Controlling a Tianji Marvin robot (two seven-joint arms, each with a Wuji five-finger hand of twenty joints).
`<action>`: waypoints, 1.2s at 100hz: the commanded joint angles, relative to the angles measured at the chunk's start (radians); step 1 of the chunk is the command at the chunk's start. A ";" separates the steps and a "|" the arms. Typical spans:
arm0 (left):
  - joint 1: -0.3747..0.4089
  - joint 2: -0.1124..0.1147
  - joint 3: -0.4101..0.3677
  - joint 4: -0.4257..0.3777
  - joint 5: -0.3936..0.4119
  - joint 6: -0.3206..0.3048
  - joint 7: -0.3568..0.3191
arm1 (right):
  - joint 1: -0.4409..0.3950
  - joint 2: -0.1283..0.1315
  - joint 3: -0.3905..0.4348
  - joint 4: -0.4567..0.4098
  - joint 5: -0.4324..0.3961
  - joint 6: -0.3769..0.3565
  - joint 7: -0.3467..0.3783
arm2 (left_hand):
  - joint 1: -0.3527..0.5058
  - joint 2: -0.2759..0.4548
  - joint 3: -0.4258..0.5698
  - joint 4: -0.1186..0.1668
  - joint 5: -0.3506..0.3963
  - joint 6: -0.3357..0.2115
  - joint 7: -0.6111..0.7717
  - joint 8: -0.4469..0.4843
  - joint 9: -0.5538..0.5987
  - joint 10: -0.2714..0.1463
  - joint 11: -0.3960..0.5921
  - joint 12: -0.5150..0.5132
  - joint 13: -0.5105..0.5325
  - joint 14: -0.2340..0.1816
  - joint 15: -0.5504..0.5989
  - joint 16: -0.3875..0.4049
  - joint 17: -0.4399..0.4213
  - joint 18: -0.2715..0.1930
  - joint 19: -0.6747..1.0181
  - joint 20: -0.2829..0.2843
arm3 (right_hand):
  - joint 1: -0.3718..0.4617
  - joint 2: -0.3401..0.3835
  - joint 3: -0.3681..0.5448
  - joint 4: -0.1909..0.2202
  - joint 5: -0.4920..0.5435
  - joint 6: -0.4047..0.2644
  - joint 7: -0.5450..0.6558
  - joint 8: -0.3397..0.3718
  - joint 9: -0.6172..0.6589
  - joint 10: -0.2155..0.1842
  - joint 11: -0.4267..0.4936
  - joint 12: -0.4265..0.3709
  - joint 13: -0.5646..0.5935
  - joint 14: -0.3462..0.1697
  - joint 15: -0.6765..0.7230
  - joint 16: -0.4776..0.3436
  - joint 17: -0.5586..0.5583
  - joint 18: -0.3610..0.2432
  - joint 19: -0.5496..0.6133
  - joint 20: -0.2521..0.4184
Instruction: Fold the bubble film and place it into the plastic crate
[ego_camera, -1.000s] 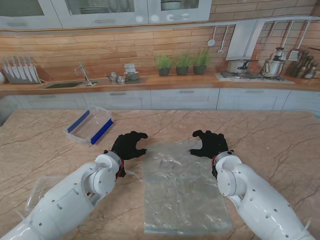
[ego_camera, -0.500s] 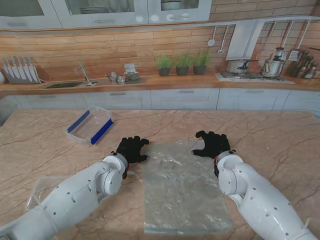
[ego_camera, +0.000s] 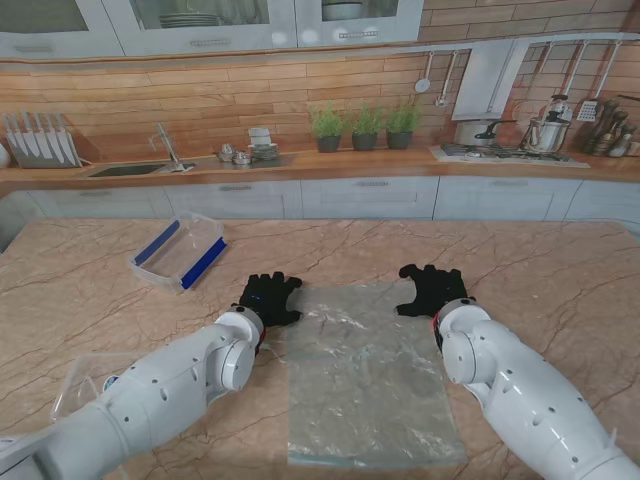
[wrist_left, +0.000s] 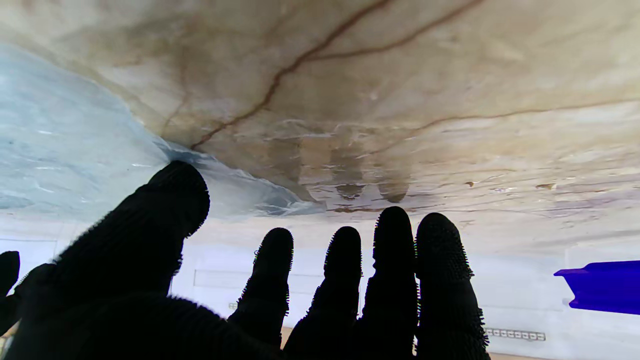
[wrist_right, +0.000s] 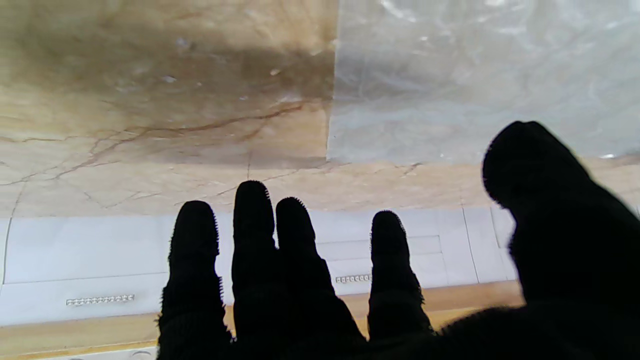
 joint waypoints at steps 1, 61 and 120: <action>0.009 -0.004 0.014 0.019 0.009 -0.004 -0.010 | 0.011 0.000 -0.011 0.020 -0.002 0.006 0.004 | 0.012 -0.063 -0.003 -0.011 -0.042 0.013 0.015 -0.017 -0.035 0.002 0.023 0.014 -0.028 0.000 0.017 0.006 -0.015 -0.001 0.014 -0.005 | 0.019 -0.044 0.023 -0.008 -0.043 -0.019 -0.008 -0.011 -0.045 -0.008 -0.019 -0.002 -0.032 -0.011 -0.020 -0.001 -0.015 -0.019 0.009 -0.009; -0.050 0.014 0.130 0.020 0.043 0.055 -0.134 | 0.110 0.003 -0.169 0.142 0.033 0.066 0.055 | -0.014 -0.116 0.066 -0.019 0.171 0.054 0.054 -0.033 -0.052 0.009 0.004 0.003 -0.061 0.010 -0.030 -0.023 -0.076 0.018 -0.036 -0.056 | 0.079 -0.089 0.099 -0.021 0.153 -0.026 0.115 -0.048 -0.135 -0.008 -0.040 -0.039 -0.082 -0.021 -0.079 -0.037 -0.035 -0.026 -0.049 0.004; -0.044 -0.023 0.141 0.110 0.025 -0.007 -0.025 | 0.074 -0.015 -0.169 0.154 0.063 0.021 -0.041 | 0.146 -0.261 0.252 -0.120 0.179 -0.010 0.724 0.444 0.137 -0.045 0.084 -0.031 0.045 -0.004 -0.003 -0.058 -0.026 0.040 -0.027 -0.086 | 0.260 -0.098 0.176 -0.111 0.425 -0.143 0.542 0.207 0.158 -0.035 0.047 0.006 0.053 -0.016 0.020 -0.013 0.001 0.004 0.006 -0.030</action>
